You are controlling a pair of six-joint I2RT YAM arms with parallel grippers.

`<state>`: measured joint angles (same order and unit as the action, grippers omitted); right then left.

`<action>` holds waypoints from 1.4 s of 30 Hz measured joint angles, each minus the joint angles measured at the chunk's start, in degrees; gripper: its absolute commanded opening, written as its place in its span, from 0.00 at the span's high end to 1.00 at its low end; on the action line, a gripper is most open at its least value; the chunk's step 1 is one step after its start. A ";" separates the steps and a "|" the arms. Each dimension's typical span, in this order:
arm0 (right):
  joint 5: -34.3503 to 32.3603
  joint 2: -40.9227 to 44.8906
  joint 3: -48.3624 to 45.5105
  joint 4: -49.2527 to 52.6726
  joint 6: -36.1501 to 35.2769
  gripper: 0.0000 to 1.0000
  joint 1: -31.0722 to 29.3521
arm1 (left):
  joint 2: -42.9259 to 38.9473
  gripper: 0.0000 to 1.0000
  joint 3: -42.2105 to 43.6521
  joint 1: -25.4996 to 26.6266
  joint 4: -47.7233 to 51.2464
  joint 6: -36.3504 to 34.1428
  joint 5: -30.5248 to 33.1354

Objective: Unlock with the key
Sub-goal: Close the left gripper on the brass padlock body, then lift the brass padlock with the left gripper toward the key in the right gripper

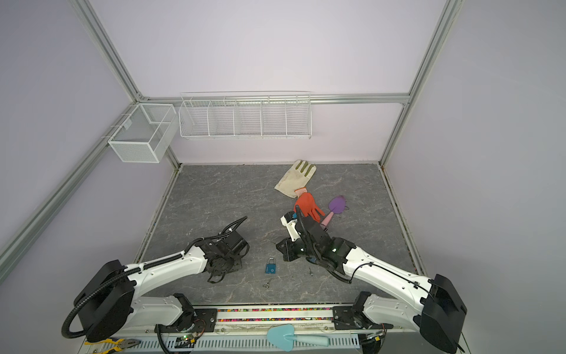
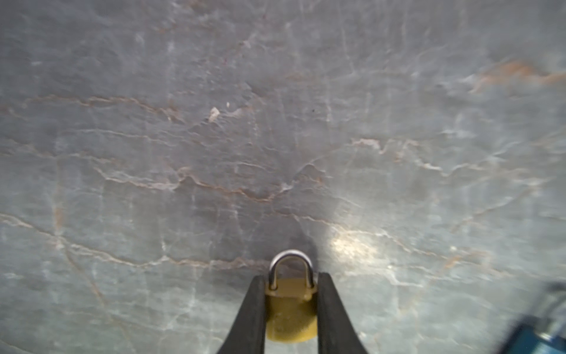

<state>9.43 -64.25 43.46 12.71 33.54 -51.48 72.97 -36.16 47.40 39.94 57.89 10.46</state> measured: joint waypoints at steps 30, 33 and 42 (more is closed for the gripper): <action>-23.26 -1.36 1.57 -11.91 2.19 0.94 -12.96 | -15.52 1.00 -8.92 0.98 -24.09 25.99 0.72; -25.11 -4.50 3.54 -12.20 2.23 0.94 -13.81 | -16.94 1.00 -8.68 1.01 -25.14 27.15 1.14; -29.07 -8.24 7.43 -14.32 1.99 0.94 -14.78 | -20.02 1.00 -6.64 1.01 -26.40 29.14 2.25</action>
<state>-19.64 -72.49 50.89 -1.61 35.53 -66.26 52.95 -42.81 48.40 13.54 87.02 12.71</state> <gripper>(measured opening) 0.061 0.220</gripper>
